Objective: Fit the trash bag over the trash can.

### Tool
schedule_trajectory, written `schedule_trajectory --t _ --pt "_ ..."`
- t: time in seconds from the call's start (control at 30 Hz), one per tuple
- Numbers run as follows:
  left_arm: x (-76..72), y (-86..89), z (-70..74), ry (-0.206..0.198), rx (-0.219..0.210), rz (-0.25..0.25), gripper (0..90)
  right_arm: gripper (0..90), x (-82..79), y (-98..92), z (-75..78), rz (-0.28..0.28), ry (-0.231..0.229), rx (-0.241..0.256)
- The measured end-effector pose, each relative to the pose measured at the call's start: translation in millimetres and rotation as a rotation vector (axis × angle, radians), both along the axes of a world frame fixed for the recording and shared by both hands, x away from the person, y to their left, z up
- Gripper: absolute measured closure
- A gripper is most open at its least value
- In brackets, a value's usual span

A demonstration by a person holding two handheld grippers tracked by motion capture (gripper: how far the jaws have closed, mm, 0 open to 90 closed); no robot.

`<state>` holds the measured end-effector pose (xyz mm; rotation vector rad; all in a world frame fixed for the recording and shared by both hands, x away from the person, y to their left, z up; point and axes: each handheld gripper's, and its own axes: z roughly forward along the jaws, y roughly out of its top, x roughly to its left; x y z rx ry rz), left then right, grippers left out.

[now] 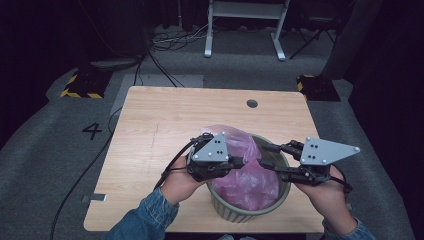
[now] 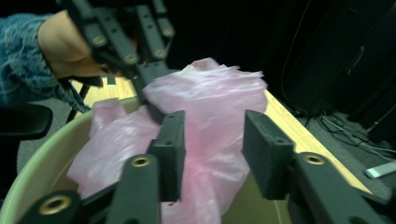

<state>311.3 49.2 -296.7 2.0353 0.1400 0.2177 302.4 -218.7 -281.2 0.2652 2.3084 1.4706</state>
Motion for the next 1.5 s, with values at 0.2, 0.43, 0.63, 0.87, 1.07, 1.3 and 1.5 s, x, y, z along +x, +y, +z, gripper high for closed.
schedule_trajectory --t 0.2,0.43,0.63,0.87,1.07,1.3,1.5 --pt "1.2 0.7 0.3 0.002 -0.008 0.020 89.4 89.7 4.2 8.6 -6.8 0.051 0.021 -0.048" --pt "3.1 9.1 -1.6 0.004 -0.035 0.067 89.5 89.8 -10.3 5.4 -17.1 0.030 0.024 -0.037" --pt "2.5 5.4 -4.7 -0.004 -0.026 0.073 89.5 89.8 -19.2 -1.0 -23.1 0.035 0.058 -0.039" --pt "1.3 -0.1 -6.8 -0.013 -0.007 0.065 89.6 73.1 -19.2 -16.2 -15.6 -0.002 0.055 -0.005" --pt "0.2 -7.6 -9.1 -0.020 0.016 0.052 89.6 62.3 -19.4 -18.7 4.1 -0.004 0.002 0.014" --pt "-1.0 -9.7 -8.6 -0.022 0.015 0.036 89.6 65.6 -14.4 6.2 6.9 0.034 -0.012 -0.083" --pt "-3.9 -4.4 -7.9 -0.022 0.021 0.030 89.9 89.5 -2.3 -0.5 7.8 -0.007 0.029 -0.067"
